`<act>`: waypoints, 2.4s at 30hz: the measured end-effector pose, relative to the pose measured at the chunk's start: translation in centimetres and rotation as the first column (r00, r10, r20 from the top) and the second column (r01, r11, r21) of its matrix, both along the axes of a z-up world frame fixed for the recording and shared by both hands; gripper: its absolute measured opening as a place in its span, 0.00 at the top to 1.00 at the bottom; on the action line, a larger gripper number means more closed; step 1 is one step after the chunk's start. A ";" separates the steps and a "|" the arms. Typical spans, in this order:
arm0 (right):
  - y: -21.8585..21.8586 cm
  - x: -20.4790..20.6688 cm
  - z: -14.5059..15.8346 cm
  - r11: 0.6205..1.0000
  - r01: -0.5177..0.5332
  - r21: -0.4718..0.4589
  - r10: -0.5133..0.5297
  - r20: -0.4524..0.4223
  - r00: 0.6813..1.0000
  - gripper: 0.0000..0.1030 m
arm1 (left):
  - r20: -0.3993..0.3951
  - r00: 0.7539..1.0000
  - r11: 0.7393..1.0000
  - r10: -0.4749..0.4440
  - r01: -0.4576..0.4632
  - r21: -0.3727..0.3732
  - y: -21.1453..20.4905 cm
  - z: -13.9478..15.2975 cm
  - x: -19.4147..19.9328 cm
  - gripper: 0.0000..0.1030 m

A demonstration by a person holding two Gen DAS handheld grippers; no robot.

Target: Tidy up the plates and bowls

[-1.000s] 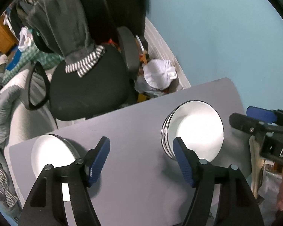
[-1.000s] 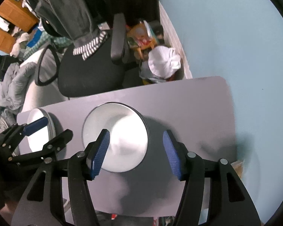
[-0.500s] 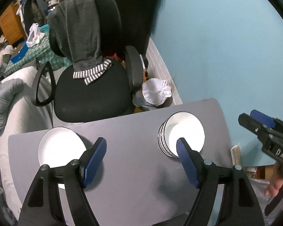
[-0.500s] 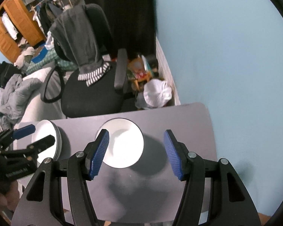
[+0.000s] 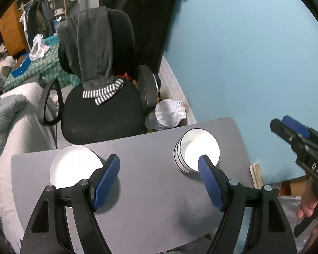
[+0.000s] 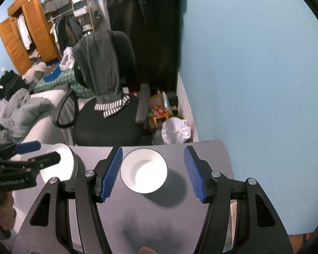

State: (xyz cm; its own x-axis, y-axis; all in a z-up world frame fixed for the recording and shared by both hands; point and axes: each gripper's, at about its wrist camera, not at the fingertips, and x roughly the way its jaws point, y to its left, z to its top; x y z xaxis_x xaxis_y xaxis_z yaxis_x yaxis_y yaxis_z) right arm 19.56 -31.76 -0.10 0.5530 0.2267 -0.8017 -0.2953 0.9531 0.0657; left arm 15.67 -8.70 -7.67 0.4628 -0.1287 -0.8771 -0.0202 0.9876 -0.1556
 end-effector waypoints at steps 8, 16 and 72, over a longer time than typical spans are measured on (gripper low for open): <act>0.0 -0.7 -0.5 0.999 0.021 -0.031 -0.019 0.058 0.998 0.43 | 0.023 1.000 0.999 -0.020 0.020 0.028 -0.3 -0.1 -0.4 0.24; -0.2 -0.5 -2.7 0.998 -0.059 -0.007 0.060 0.025 0.998 0.43 | 0.025 0.998 0.998 -0.053 0.052 0.037 -0.7 -0.7 0.1 0.24; -4.3 9.1 -23.5 0.951 -0.101 0.293 0.270 -0.620 0.737 0.26 | -0.401 0.888 0.968 -0.225 0.157 -0.195 -6.6 -19.9 11.9 0.29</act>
State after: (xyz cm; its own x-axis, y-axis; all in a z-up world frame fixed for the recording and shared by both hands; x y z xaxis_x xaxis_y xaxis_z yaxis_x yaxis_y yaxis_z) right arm 28.64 -36.03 -23.55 -0.1517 0.4877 -0.8597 -0.2700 0.8163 0.5107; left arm 27.53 -15.34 -27.55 0.0120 -0.3256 -0.9454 0.0700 0.9435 -0.3240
